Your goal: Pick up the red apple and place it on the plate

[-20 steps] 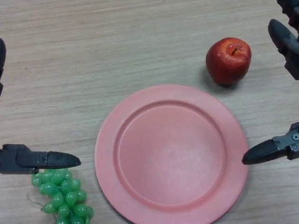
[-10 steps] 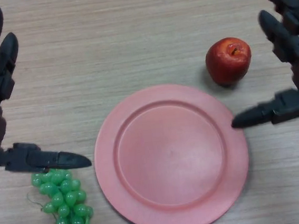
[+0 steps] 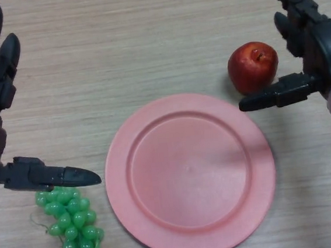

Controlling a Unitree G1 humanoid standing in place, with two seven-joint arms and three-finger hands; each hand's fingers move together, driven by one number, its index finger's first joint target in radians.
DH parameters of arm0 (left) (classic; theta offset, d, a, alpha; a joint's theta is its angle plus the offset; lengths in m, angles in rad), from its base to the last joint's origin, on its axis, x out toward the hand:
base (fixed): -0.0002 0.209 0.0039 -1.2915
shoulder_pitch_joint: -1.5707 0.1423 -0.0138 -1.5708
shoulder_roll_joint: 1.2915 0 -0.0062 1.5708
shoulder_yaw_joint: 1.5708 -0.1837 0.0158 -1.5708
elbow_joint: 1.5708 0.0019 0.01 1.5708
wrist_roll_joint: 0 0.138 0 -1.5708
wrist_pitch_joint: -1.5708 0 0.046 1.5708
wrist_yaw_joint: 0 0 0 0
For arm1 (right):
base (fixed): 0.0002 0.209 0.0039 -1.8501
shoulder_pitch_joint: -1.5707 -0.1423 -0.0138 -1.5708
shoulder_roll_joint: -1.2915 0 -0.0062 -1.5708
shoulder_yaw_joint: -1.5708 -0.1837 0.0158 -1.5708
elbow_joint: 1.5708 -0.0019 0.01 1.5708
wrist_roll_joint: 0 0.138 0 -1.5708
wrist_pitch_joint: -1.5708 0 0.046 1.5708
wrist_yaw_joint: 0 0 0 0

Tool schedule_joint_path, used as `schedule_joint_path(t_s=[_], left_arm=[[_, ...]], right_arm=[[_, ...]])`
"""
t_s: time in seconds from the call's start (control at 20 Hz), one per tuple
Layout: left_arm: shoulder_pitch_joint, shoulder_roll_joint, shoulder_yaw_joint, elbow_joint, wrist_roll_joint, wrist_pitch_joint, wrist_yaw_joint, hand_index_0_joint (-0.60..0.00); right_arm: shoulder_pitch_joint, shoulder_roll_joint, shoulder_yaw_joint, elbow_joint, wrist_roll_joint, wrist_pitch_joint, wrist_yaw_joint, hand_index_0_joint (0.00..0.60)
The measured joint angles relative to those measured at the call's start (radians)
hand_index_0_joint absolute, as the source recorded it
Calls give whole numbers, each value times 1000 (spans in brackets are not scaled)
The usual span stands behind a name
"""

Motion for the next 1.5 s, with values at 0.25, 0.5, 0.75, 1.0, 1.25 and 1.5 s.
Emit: schedule_joint_path(t_s=[0.25,0.5,0.75,1.0,1.25,1.5], left_arm=[[3,1,7,4,0,1,0,0],[6,16,63,16,-2,1,-1,0],[7,16,72,42,-2,-7,-1,0],[12,16,72,60,-3,-30,-1,0],[13,16,71,72,-3,-37,6,0],[16,16,73,59,-4,-40,7,0]], right_arm=[[-129,1,33,324,-192,-188,-88,0],[-216,8,73,499,-340,-257,-126,201],[-267,16,118,635,-628,-320,-176,600],[-274,44,115,657,-628,-316,-186,600],[-192,63,77,361,-510,-232,-120,600],[-2,84,143,-91,-354,12,30,600]])
